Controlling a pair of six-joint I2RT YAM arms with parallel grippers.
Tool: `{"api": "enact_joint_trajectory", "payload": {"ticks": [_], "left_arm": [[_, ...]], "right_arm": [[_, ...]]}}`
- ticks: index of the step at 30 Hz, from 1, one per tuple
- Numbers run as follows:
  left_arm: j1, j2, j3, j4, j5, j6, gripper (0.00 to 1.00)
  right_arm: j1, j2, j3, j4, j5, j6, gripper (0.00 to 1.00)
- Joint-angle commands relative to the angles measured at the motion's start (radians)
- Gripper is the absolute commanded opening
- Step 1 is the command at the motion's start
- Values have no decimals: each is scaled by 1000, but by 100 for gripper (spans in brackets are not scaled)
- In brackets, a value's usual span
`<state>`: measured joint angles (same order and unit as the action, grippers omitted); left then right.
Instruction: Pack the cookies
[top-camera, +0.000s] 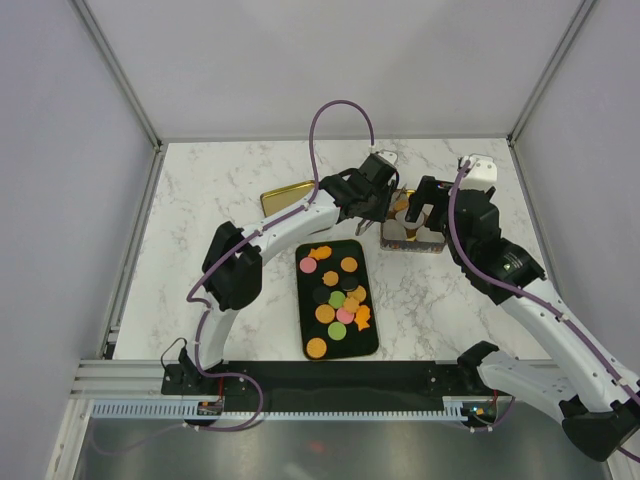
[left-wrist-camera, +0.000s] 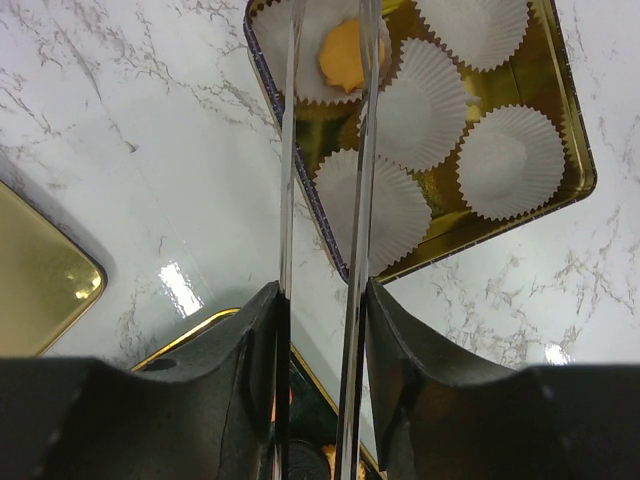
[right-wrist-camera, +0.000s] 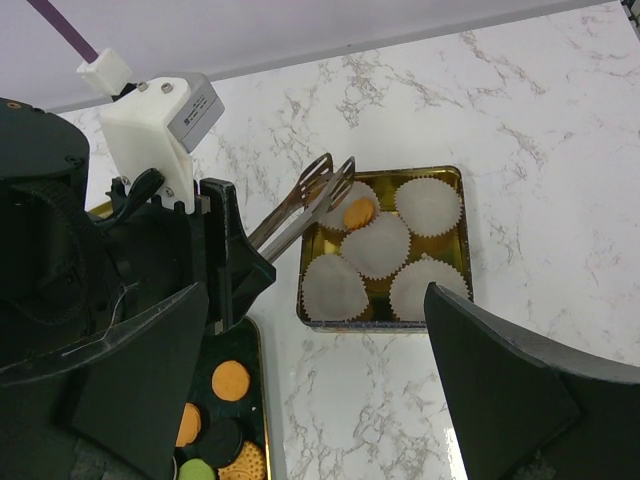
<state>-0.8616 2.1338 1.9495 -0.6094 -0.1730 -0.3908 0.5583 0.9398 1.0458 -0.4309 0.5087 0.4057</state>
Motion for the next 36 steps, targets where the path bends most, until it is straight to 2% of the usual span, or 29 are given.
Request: {"api": "enact_joint_trajectory", "payload": {"ticks": [1,10,15,20,27,31,36], "left_arm": [[-2,-12,20,37,3,43,45],[-2,-75,-7,40,6,49,45],[-1,-187,-66,40,20,37,45],[-2,-328,-256,54,0,-8,44],[-4,-606,-594,76,-14,-72,44],[-5,-747,-734,71,-5,-79,44],[-5,-868,-851,1,89,-86,44]], "right_arm": [[-3,5,16,4,-13,-15,98],[-3,13,16,9,-22,-16,98],[-1,14,16,9,-13,-15,98],[-3,22,5,20,-21,-11,98],[-3,36,-21,46,-52,-5,98],[-3,74,-39,69,-78,-2,98],[-3,106,-67,92,-102,5,98]]}}
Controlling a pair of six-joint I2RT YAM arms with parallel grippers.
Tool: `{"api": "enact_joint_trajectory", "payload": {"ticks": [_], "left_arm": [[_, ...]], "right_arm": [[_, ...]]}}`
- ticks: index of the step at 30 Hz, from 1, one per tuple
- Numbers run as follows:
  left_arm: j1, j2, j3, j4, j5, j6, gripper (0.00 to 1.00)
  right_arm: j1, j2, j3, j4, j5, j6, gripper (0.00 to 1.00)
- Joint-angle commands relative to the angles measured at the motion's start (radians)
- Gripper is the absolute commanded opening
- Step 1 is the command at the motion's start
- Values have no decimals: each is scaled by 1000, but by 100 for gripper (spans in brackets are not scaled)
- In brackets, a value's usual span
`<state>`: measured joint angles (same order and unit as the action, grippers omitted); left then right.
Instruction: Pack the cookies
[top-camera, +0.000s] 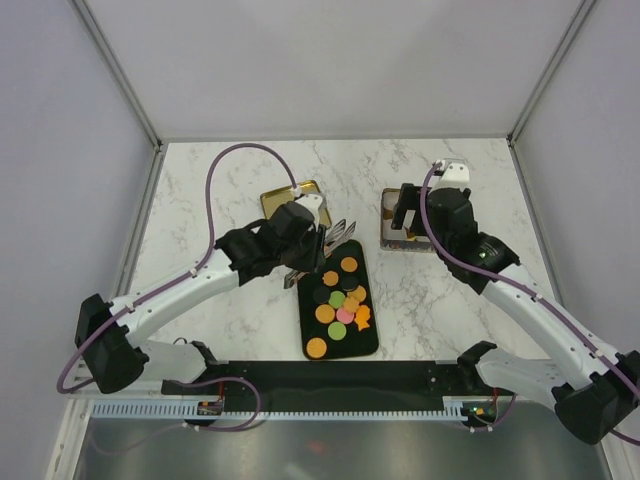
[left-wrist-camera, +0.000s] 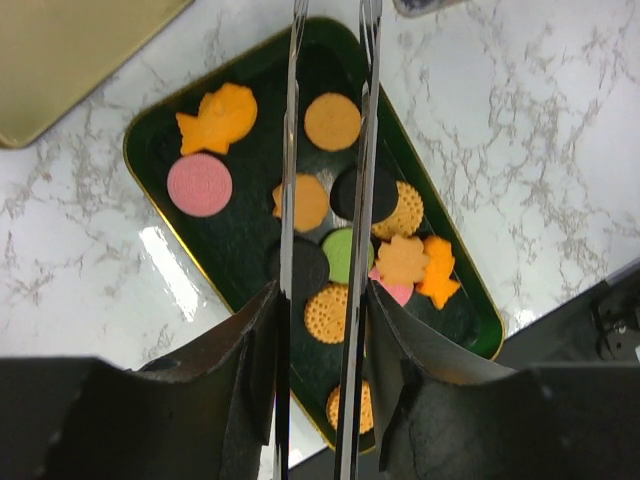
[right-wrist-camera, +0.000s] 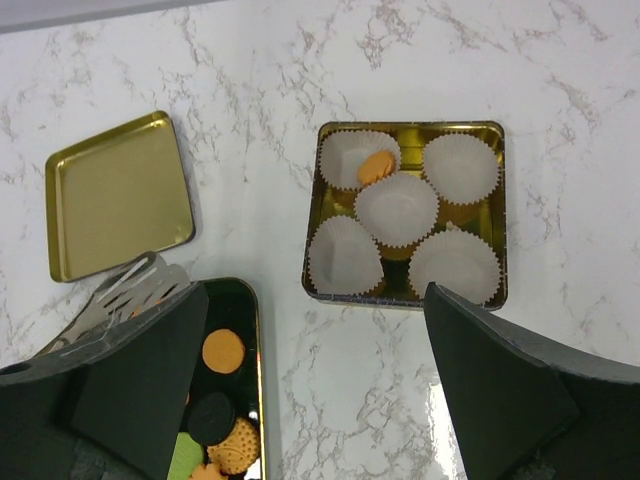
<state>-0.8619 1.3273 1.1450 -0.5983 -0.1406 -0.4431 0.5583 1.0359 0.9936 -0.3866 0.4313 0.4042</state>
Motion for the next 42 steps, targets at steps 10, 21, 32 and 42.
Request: {"api": "enact_joint_trajectory", "payload": {"ticks": [10,21,32,42], "left_arm": [[-35,-145,-182,-63,70,-62,49],[-75,-152,-202,-87,41,-78,52],[-97,-157,-220,-112,-10,-92,53],[-103,-152,-203,-112,-36,-94,55]], "right_arm": [[-3,58,-33,86,-60,13,98],[-3,69,-41,95,-63,8,98],[-3,62,-44,95,-69,7,98],[-1,67,-41,98,-83,8,98]]}}
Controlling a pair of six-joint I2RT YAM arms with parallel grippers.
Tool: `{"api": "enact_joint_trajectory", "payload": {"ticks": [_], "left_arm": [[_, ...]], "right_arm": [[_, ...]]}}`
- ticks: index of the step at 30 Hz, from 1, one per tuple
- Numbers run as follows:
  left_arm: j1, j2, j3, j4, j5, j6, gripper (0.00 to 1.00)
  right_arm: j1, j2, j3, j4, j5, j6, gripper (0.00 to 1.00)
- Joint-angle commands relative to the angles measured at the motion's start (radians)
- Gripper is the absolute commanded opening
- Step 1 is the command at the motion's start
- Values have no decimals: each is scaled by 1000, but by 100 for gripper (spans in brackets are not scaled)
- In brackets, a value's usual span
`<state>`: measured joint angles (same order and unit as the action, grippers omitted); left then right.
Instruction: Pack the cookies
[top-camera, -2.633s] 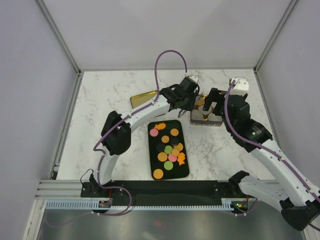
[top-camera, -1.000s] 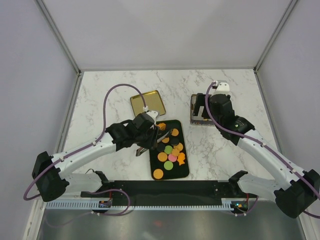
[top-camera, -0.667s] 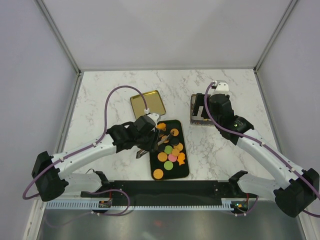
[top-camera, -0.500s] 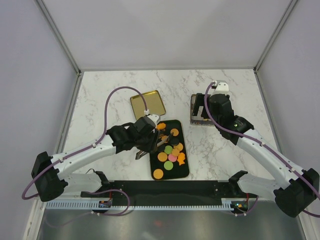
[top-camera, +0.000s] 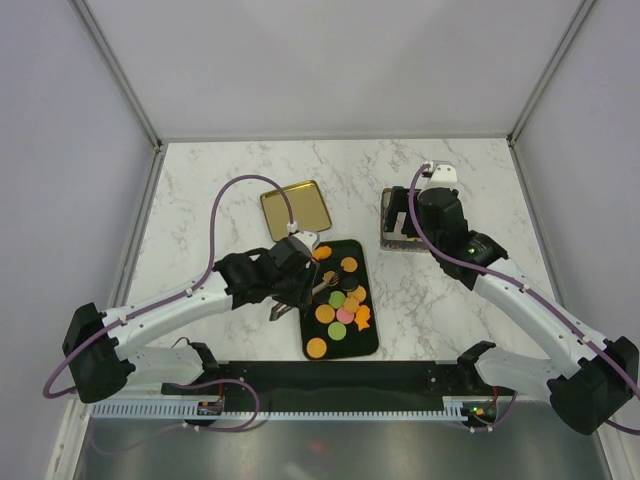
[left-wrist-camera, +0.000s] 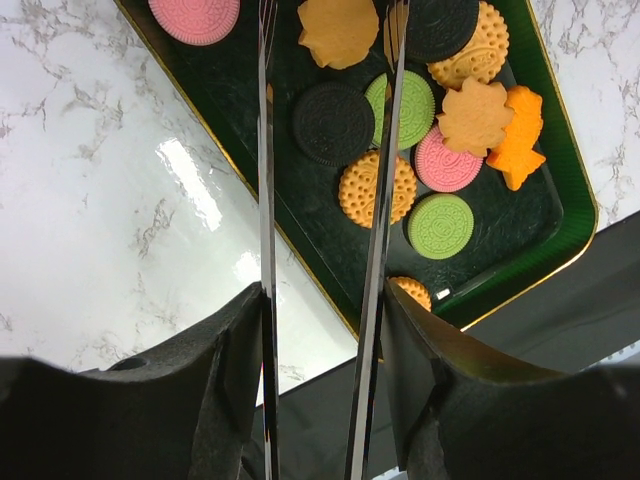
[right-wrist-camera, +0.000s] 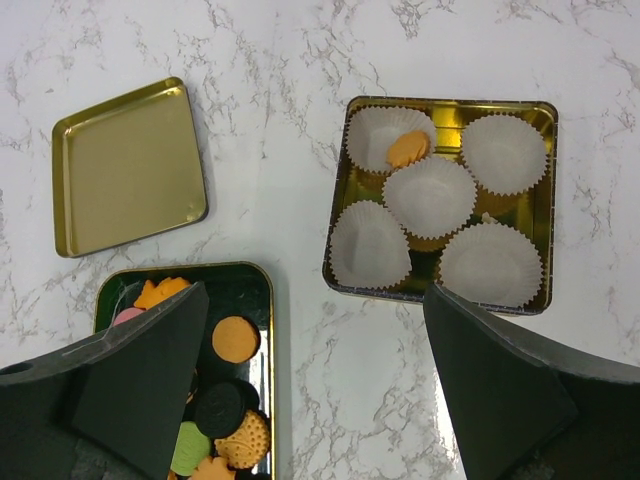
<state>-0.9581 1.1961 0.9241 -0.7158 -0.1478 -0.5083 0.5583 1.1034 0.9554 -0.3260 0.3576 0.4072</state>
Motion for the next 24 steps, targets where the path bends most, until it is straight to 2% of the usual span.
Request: {"api": "enact_joint_trajectory", "payload": {"ticks": [1,19,22,24], "left_arm": [[-8,-18,18,6,-29,-27,56],[-31,54,32,1,-19,-16,55],[-33,60,35,1,-27,-15,52],[-34,60,38,1,-30,-15,45]], "right_arm": [[-3,0,-3,39,-9,4,97],[-3,-5,0,38,-16,1,98],[-1,-5,2,38,-16,2,98],[-3,-7,0,38,-16,1,98]]}}
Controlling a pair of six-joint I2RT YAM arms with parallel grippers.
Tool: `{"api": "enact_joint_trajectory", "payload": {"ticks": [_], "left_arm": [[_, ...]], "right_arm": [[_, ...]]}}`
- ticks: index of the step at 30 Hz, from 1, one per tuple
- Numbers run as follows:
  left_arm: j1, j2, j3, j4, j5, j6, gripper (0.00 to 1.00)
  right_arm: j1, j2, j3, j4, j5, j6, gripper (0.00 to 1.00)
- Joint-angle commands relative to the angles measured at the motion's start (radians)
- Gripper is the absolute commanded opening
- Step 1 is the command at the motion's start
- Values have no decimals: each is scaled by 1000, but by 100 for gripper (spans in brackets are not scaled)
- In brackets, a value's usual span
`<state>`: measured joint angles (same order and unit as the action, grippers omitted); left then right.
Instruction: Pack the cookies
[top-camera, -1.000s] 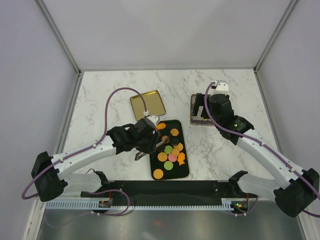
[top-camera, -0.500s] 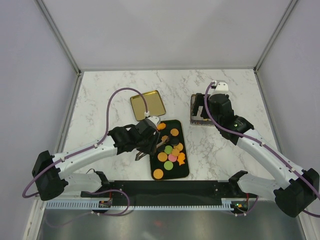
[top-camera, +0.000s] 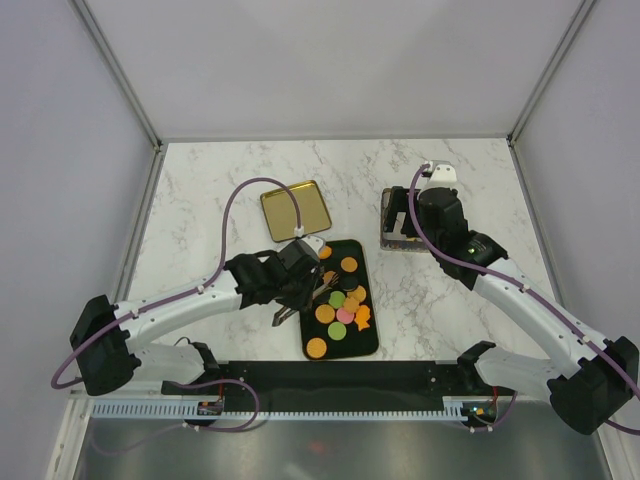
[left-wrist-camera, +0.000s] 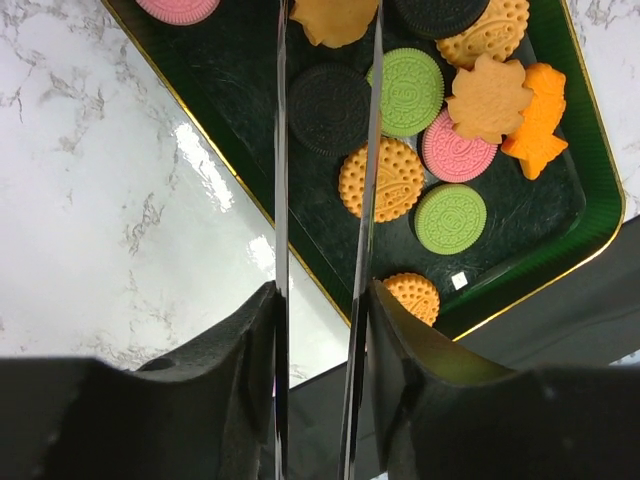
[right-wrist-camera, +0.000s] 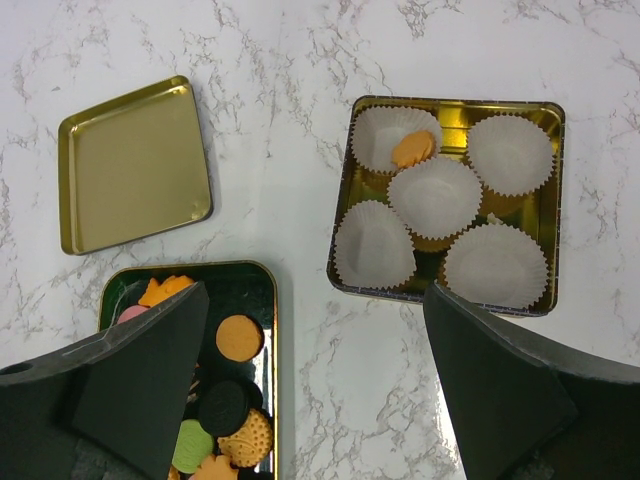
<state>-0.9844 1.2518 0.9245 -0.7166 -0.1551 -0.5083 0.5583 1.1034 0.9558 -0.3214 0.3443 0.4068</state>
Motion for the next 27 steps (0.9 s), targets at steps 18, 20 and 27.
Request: {"api": "enact_joint_trajectory", "payload": {"ticks": [18,20,27], "left_arm": [[-7,104,286,152,-144,16,32],[-7,170,342,183,-152,28,31],[0,389,532,376,-146,97,31]], "right_arm": [[-3,-43,142,-33,38,9,98],[-1,-56,155,-44,56,13,98],[-3,-97,239,-103,142,12,98]]}}
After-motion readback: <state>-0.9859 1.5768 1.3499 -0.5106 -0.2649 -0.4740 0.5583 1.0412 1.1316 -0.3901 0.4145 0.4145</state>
